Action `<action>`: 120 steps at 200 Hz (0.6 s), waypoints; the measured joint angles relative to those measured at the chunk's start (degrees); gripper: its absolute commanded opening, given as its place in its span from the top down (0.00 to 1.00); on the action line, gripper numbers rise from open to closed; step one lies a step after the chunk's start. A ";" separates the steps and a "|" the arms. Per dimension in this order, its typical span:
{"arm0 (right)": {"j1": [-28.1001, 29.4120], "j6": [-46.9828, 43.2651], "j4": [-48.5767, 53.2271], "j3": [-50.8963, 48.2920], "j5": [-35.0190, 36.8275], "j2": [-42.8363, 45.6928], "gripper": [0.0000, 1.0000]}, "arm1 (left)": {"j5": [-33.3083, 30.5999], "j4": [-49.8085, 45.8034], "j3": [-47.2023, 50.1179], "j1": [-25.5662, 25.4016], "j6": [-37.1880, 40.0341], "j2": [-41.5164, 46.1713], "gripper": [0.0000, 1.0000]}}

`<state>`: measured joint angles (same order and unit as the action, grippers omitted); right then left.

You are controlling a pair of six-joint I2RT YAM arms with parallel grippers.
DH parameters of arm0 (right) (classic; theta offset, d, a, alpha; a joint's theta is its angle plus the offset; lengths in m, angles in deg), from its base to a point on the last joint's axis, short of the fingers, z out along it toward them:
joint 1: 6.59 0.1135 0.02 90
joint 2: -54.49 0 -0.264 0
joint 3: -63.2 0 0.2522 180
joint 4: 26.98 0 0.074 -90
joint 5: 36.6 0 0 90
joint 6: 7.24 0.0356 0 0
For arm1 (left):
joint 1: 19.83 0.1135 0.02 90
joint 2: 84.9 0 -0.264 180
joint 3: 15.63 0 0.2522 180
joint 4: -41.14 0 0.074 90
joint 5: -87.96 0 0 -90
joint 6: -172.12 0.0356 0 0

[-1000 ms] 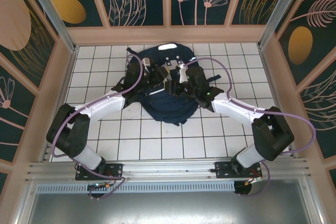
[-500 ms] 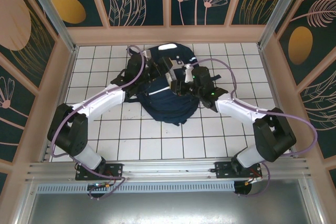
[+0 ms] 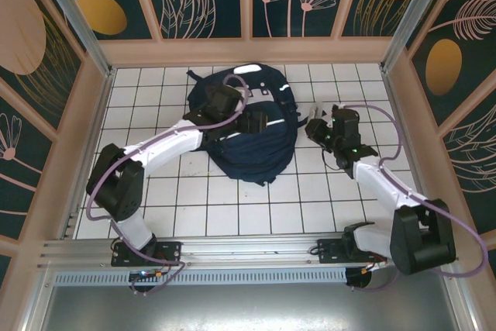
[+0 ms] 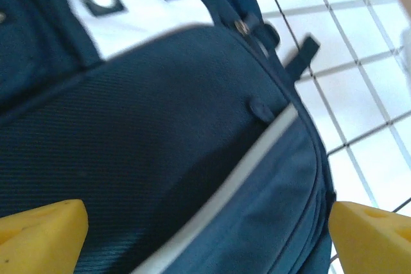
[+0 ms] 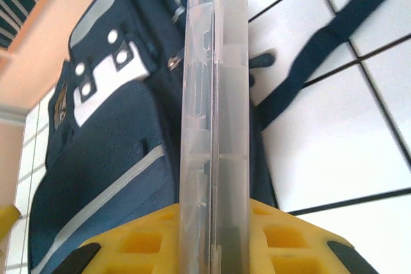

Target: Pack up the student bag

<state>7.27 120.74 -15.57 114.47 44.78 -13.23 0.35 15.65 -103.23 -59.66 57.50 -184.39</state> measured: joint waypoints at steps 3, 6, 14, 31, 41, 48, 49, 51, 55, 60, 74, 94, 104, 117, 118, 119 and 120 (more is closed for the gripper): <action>-0.26 0.13 0.04 -0.24 0.09 0.44 0.85 | -0.44 -0.37 -0.11 -0.61 0.85 -0.26 0.05; -0.50 0.22 0.11 -0.48 0.17 0.96 0.85 | -0.85 -0.79 -0.24 -1.25 1.79 -0.50 0.05; -1.11 0.59 0.17 -1.14 0.35 2.27 0.85 | -2.27 -2.05 -0.55 -2.97 4.28 -1.16 0.05; -1.88 1.42 0.31 -2.34 0.81 4.52 0.84 | -5.05 -4.33 -1.20 -5.99 8.76 -2.58 0.05; -1.97 1.68 0.31 -2.84 0.92 5.29 0.84 | -6.75 -5.64 -1.40 -7.32 11.37 -3.30 0.06; -2.03 1.84 0.26 -3.17 0.87 5.55 0.84 | -8.00 -6.60 -1.51 -7.93 12.98 -3.72 0.07; -2.05 1.86 0.24 -3.21 0.87 5.60 0.84 | -8.13 -6.67 -1.53 -7.98 13.11 -3.76 0.07; -2.05 1.92 0.24 -3.30 0.87 5.64 0.84 | -8.55 -6.93 -1.55 -8.11 13.55 -3.87 0.07; -2.05 2.03 0.24 -3.52 0.87 5.73 0.84 | -9.20 -7.26 -1.60 -8.26 14.25 -4.07 0.07; -2.10 2.08 0.26 -3.67 0.87 5.73 0.84 | -10.12 -7.61 -1.62 -8.39 15.15 -4.28 0.08; -2.16 2.51 0.24 -4.20 0.85 5.70 0.84 | -13.09 -8.31 -1.62 -8.55 17.38 -4.59 0.09; -2.16 2.91 0.22 -4.48 0.44 5.51 0.84 | -18.78 -8.48 -1.64 -8.96 20.26 -5.22 0.13; -2.21 2.91 -0.04 -4.48 0.09 5.27 0.84 | -21.70 -8.59 -1.86 -9.14 21.70 -5.99 0.18; -2.21 2.91 -0.28 -4.48 -0.28 4.85 0.84 | -24.35 -8.55 -2.10 -9.27 23.19 -7.06 0.25; -2.21 2.91 -0.31 -4.48 -0.28 4.81 0.84 | -24.46 -8.57 -2.10 -9.27 23.15 -7.13 0.26; -2.21 2.91 -0.33 -4.48 -0.31 4.76 0.84 | -24.74 -8.52 -2.10 -9.27 23.02 -7.23 0.26; -2.21 2.91 -0.33 -4.48 -0.33 4.74 0.84 | -24.87 -8.48 -2.10 -9.27 23.02 -7.28 0.27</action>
<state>5.07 123.64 -15.90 109.99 44.45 -8.49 -24.52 7.17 -105.33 -68.93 80.52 -191.66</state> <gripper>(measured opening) 0.208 0.785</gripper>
